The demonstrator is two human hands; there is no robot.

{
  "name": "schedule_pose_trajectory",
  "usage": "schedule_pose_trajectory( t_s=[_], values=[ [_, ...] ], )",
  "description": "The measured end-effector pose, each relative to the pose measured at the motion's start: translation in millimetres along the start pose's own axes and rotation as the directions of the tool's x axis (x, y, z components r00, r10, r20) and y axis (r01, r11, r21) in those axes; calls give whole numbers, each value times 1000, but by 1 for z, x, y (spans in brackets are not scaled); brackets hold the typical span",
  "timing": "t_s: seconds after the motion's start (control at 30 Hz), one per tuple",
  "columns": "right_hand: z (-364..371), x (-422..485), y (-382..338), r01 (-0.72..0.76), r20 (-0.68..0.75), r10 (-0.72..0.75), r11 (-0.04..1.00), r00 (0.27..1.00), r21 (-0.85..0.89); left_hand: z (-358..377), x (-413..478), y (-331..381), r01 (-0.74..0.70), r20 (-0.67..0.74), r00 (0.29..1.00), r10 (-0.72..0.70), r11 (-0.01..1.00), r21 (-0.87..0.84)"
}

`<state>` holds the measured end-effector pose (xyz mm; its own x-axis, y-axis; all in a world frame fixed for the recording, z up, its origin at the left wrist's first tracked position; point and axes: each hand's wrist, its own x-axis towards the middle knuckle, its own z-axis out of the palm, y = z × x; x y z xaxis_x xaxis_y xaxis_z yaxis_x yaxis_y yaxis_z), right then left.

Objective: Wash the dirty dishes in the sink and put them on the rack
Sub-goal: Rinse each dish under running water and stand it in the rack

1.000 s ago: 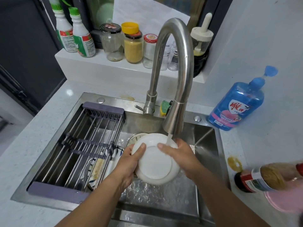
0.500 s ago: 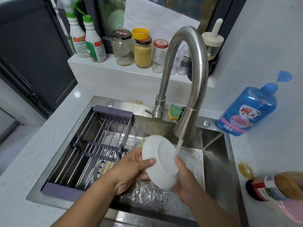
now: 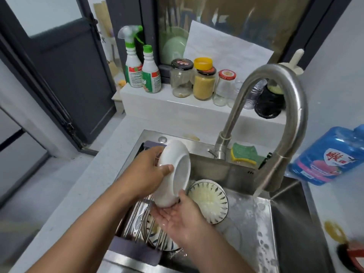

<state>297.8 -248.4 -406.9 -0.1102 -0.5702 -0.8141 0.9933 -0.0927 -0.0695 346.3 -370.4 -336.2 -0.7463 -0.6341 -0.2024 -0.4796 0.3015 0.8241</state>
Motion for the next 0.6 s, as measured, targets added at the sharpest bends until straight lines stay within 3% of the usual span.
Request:
schedule_pose_trajectory(
  t_s=[0.17, 0.6],
  values=[
    [45, 55, 14, -36, -24, 36, 999, 999, 2, -22, 43, -38, 26, -74, 997, -11, 978, 206],
    [74, 143, 27, -96, -103, 91, 994, 991, -49, -37, 112, -100, 137, -21, 990, -137, 950, 281]
  ],
)
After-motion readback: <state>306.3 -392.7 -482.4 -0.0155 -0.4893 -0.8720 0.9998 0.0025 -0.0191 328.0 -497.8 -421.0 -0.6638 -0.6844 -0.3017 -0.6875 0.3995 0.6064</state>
